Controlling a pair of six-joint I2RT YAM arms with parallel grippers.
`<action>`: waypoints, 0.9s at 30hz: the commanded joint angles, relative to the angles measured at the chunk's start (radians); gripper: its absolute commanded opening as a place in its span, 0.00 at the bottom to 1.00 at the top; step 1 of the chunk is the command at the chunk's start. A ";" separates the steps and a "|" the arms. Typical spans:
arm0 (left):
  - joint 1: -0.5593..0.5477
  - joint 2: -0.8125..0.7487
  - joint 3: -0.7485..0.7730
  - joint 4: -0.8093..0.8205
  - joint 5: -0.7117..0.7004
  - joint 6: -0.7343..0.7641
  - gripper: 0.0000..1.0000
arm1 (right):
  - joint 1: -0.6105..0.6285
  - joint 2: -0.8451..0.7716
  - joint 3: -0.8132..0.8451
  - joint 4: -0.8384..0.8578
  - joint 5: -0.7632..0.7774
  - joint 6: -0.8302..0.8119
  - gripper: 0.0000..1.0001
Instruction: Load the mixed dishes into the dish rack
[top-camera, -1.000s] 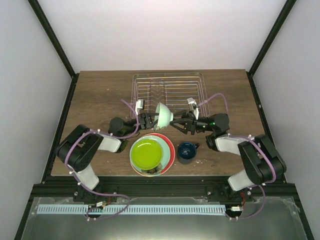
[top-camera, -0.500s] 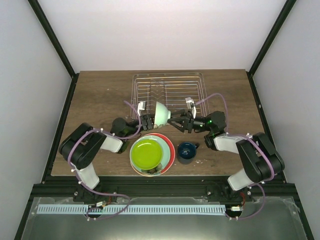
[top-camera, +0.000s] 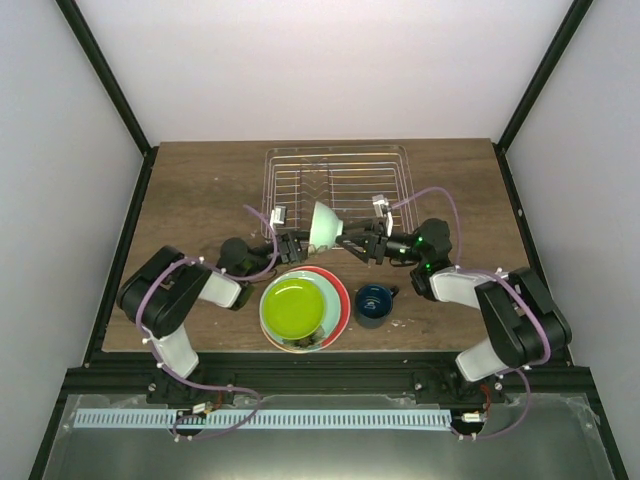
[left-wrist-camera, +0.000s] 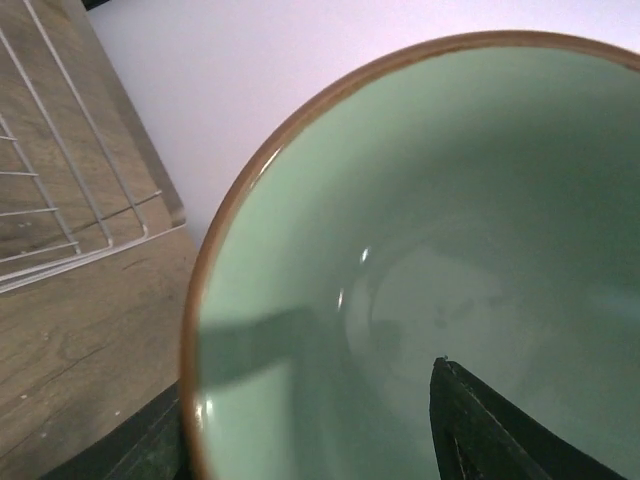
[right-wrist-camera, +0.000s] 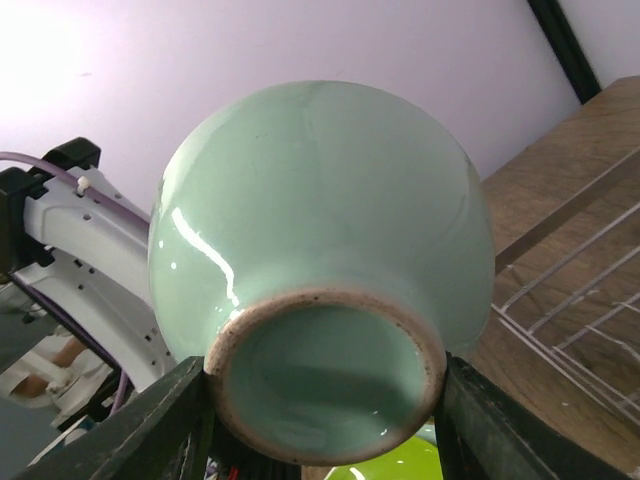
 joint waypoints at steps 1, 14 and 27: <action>0.035 -0.027 -0.038 0.090 0.015 0.019 0.59 | -0.038 -0.054 0.003 -0.007 0.050 -0.043 0.51; 0.161 -0.225 -0.121 0.077 0.056 0.005 0.61 | -0.149 -0.220 0.121 -0.540 0.111 -0.272 0.51; 0.186 -0.678 0.151 -1.334 -0.219 0.729 0.61 | -0.172 -0.123 0.551 -1.183 0.442 -0.518 0.51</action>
